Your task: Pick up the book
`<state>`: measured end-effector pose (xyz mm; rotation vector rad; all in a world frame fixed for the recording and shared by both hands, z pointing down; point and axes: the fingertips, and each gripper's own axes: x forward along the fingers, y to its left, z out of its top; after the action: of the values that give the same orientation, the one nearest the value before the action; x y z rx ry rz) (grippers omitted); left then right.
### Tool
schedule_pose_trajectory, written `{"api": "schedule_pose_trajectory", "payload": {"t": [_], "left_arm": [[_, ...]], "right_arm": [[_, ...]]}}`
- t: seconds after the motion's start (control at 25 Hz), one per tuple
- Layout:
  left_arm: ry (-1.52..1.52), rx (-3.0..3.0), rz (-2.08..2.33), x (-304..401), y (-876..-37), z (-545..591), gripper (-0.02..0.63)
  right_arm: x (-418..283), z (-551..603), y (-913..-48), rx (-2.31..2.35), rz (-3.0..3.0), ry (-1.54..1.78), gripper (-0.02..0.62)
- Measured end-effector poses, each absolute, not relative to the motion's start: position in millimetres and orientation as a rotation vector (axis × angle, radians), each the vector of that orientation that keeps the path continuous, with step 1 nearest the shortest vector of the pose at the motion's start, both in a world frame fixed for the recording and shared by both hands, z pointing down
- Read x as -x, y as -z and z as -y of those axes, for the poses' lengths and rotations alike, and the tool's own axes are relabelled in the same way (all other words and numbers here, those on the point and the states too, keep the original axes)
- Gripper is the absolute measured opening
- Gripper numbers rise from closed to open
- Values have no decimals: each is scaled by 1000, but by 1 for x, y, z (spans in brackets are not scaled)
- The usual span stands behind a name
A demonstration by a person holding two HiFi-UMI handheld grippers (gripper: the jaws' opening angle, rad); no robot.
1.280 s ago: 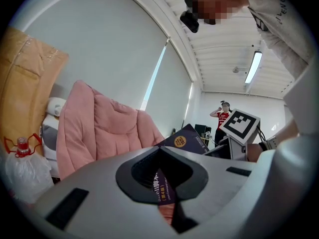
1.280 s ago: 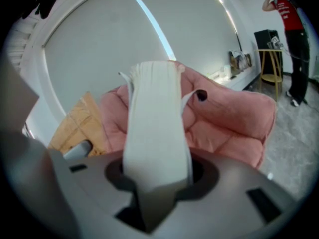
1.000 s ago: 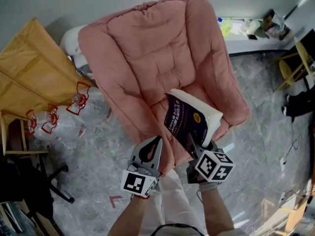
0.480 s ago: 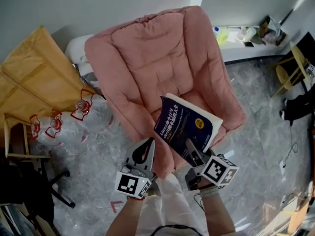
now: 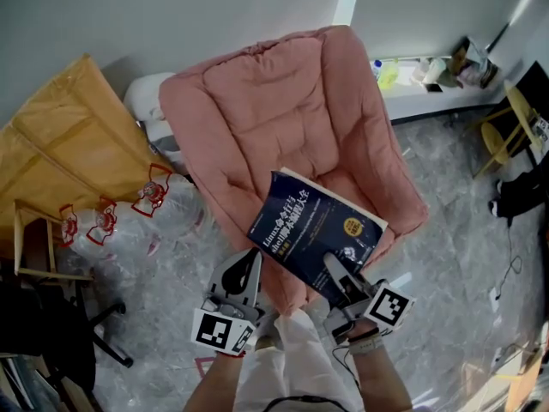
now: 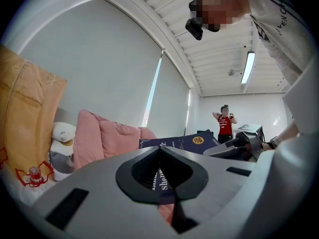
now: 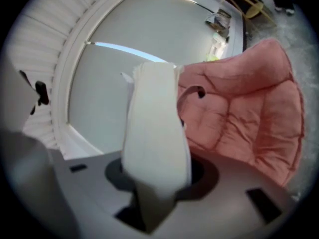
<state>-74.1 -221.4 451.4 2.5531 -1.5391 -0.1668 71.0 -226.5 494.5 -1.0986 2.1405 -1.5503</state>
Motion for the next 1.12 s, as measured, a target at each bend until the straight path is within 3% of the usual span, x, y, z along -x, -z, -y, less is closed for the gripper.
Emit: {"api": "schedule_pose_trajectory", "payload": {"t": [1.12], "left_arm": [[234, -2652, 1475, 60, -374, 197, 15]], "right_arm": [[-85, 203, -434, 766, -1791, 1559, 173]]}}
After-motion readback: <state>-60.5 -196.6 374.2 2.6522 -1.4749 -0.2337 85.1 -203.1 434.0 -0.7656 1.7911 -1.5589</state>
